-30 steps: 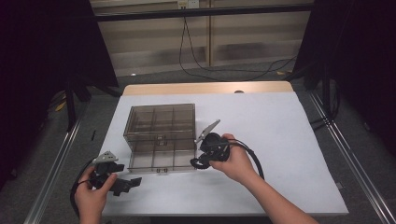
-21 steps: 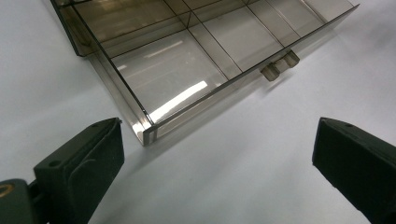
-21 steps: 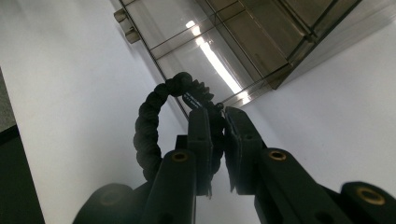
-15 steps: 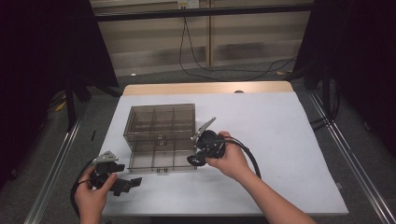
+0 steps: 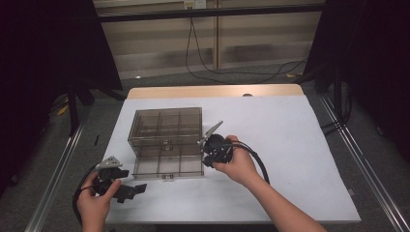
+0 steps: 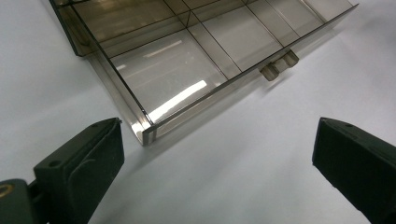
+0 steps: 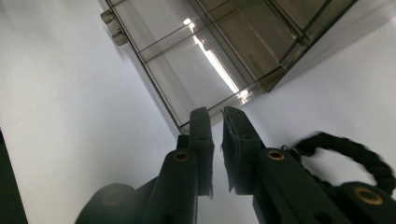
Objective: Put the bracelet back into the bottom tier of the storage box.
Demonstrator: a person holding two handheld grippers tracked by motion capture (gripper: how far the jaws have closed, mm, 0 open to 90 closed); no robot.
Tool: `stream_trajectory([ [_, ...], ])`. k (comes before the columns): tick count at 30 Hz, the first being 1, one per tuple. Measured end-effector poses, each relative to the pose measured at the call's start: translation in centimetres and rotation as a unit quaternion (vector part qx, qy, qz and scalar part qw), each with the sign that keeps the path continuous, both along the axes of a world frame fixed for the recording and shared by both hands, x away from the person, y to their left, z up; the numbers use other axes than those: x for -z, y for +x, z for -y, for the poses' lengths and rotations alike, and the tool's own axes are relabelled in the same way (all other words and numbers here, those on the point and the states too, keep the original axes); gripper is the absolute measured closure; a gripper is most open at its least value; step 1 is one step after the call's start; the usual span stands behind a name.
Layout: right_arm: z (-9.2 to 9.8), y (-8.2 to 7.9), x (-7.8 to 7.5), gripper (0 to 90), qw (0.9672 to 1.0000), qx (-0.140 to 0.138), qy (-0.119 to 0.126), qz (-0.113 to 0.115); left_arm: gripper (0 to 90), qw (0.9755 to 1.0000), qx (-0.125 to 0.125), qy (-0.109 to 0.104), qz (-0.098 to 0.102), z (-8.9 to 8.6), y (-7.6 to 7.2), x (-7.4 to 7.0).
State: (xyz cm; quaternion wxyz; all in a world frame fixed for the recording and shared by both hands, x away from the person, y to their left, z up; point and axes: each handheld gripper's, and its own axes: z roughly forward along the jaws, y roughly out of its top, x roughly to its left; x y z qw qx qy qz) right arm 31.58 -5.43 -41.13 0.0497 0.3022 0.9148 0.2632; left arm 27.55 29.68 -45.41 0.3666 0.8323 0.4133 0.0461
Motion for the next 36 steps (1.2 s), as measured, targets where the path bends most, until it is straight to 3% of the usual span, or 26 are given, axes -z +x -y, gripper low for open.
stream_trajectory([
  [5,0.8,0.0,0.4,72.5,0.9998,0.017,-0.007,0.009,2.3,1.0,-0.002,-0.003,0.004,0.0,-0.1,-0.1],
  [13,3.4,2.0,2.0,64.1,0.9983,0.052,-0.019,0.019,2.3,1.0,0.0,0.0,0.001,0.1,0.0,0.0],
  [15,3.7,2.5,2.2,62.1,0.9977,0.066,-0.008,0.016,2.3,1.0,-0.001,0.002,0.001,0.0,0.0,0.0],
  [19,3.7,3.1,2.7,58.8,0.997,0.071,-0.018,0.023,2.3,1.0,-0.001,0.003,0.001,-0.1,-0.1,-0.1],
  [26,3.6,4.3,3.4,54.4,0.9958,0.09,0.008,0.016,2.3,1.0,-0.003,0.004,0.003,-0.1,-0.1,-0.1],
  [28,3.3,4.5,3.6,55.6,0.9957,0.091,0.002,0.017,2.3,1.0,0.001,0.003,0.001,-0.1,-0.1,-0.1],
  [32,3.0,4.6,3.8,78.9,0.9954,0.093,-0.016,0.017,2.3,1.0,-0.001,0.003,0.001,-0.1,-0.1,0.0],
  [36,3.1,4.1,3.1,80.4,0.9967,0.08,-0.008,0.016,2.3,1.0,-0.001,0.003,0.001,-0.2,-0.1,0.0],
])
